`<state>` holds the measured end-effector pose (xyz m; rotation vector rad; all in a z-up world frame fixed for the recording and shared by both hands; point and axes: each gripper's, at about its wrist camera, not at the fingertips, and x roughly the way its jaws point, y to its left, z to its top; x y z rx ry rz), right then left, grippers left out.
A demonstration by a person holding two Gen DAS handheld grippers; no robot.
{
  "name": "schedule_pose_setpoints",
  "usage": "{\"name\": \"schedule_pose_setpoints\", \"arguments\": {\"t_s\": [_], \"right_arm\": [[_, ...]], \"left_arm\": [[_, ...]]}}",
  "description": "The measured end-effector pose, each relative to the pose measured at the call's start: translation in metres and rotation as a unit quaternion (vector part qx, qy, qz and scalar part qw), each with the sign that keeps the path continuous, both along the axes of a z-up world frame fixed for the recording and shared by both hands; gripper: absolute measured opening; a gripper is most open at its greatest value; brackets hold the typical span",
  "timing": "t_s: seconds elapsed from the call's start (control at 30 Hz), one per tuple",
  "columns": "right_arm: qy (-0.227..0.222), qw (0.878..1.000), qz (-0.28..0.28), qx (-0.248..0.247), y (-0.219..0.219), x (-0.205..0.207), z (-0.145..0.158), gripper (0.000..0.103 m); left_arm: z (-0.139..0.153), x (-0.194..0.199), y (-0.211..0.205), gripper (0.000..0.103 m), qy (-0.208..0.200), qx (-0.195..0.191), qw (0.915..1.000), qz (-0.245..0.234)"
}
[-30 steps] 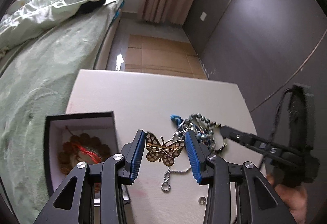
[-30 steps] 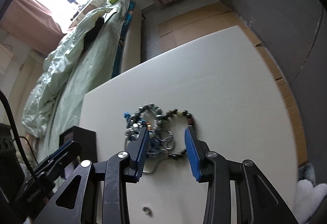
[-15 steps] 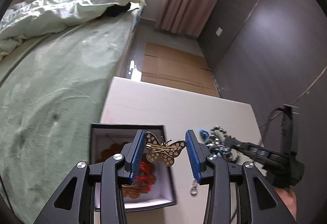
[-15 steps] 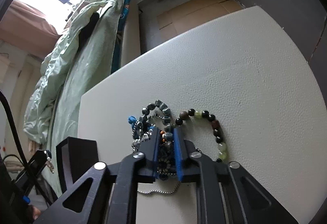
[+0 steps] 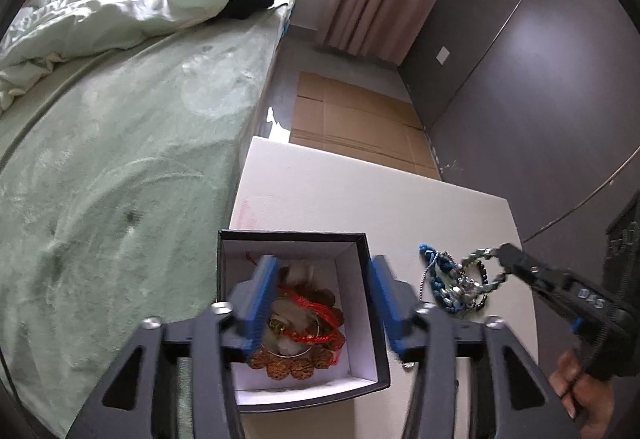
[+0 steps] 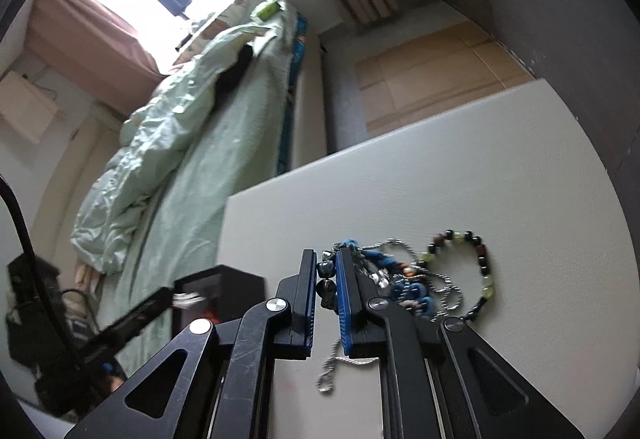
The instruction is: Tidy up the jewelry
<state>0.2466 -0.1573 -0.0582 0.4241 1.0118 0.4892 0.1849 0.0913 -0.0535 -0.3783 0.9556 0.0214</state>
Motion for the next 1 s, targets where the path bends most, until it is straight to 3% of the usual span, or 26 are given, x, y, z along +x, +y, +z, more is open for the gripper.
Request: {"name": "schedule_pose_setpoints", "arguments": {"t_s": [0.07,0.23,0.37,0.67,1.0], "right_arm": [[-0.012,1.000,0.001,0.008,0.001,-0.006,0.009,0.011],[-0.042,0.999,0.005,0.033,0.005,-0.018,0.027,0.011],[-0.043,0.995,0.023,0.087,0.008,-0.022,0.031,0.011],[-0.061,0.993,0.045,0.089,0.030,-0.031,0.043,0.011],[-0.039,0.989,0.098,0.102,0.084,-0.039,0.030,0.012]], "left_arm": [[0.001,-0.001,0.001,0.070,-0.005,0.000,1.0000,0.000],[0.004,-0.005,0.003,0.071,-0.011,0.004,0.9999,0.003],[0.004,-0.006,0.010,0.071,-0.010,0.002,0.9999,0.011],[0.007,-0.010,0.031,0.071,-0.015,-0.016,0.9989,0.041],[0.007,-0.017,0.051,0.071,-0.017,-0.034,0.9965,0.074]]}}
